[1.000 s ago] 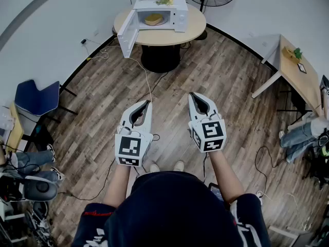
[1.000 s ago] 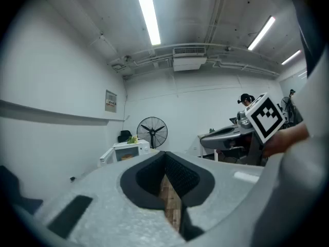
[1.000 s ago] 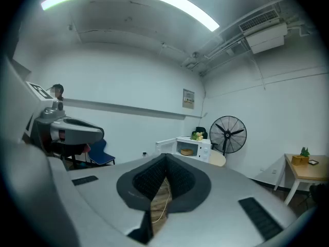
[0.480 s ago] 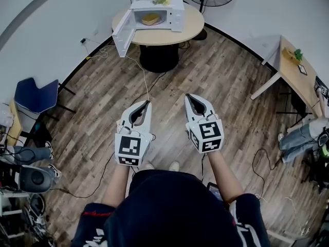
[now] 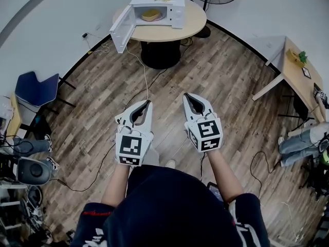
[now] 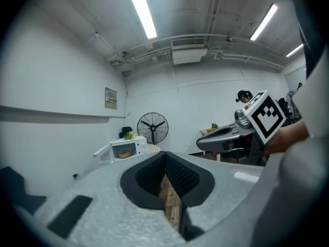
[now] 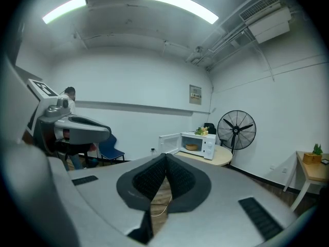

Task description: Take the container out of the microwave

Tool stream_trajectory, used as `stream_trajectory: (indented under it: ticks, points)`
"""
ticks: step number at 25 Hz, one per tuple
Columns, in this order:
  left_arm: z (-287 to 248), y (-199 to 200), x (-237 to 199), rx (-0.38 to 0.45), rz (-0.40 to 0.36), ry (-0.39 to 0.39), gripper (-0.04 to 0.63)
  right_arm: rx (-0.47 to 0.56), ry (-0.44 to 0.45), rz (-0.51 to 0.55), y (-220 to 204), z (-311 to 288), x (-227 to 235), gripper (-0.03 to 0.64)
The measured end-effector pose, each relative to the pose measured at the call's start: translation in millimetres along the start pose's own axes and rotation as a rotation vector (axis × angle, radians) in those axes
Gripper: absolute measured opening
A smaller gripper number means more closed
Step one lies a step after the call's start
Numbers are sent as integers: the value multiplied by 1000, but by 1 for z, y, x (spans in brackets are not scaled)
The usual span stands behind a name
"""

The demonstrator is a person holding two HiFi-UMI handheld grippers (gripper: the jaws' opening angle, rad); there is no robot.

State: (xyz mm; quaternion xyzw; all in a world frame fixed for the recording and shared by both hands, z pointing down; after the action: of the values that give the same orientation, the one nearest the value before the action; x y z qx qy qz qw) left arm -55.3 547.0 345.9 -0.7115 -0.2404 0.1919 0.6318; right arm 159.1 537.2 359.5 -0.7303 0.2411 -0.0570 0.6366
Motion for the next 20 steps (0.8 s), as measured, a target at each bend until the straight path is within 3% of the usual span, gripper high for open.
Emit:
stream_trajectory:
  ticks: [10, 20]
  points:
    - [-47, -3, -18, -25, -3, -5, 14, -24, 12, -5, -10, -42, 24, 9]
    - [-133, -6, -101, -41, 11, -7, 14, -41, 25, 15, -1, -160, 57, 8]
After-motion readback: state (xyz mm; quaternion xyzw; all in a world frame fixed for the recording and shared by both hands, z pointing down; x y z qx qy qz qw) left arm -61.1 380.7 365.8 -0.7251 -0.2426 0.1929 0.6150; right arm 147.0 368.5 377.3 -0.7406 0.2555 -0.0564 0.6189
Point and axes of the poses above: the fingertips, and each gripper's own axes: z backward along the fingers, x to its right, y out of its top, the point moved 10 cm from there along z, backward along the fingers, and after that the axes turned 8 degrees about z, right-handed, at the moved point
